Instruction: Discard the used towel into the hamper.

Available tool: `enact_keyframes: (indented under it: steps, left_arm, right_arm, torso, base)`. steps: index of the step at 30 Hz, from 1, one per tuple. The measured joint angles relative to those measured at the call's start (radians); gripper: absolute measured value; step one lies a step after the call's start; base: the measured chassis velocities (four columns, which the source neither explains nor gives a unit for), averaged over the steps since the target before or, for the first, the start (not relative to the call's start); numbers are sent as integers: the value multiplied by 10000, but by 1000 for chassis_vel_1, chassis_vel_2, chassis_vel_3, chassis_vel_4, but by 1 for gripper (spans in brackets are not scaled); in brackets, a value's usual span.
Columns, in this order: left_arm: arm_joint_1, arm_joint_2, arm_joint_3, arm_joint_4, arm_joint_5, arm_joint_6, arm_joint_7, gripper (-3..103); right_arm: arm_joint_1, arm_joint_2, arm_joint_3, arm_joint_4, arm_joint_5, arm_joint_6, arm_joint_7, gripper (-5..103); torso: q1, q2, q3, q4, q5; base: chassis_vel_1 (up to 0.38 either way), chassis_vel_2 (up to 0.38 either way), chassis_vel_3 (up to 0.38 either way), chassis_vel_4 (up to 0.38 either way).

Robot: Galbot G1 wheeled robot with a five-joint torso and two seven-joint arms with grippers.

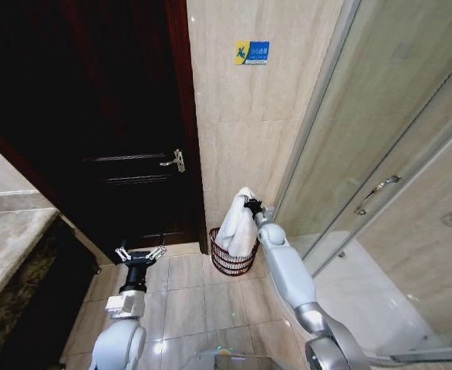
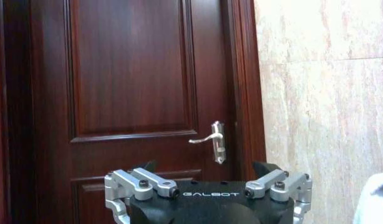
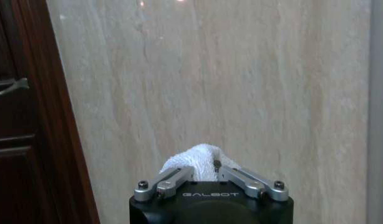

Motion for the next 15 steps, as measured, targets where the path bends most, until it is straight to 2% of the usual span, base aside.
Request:
enact_keyframes:
  steps: [8, 15]
  left_arm:
    - [-30, -71, 4, 120, -179, -122, -2, 100]
    - [-195, -110, 83, 516, -265, -204, -12, 100]
  right_arm:
    - [-566, -50, 135, 631, 187, 196, -76, 3]
    - [-1354, -195, 453, 1221, -310, 397, 79, 3]
  torso:
    - [0, 2, 0, 3, 0]
    - [0, 2, 0, -1, 1]
  base:
    - [0, 0, 0, 0]
    - [0, 0, 0, 0]
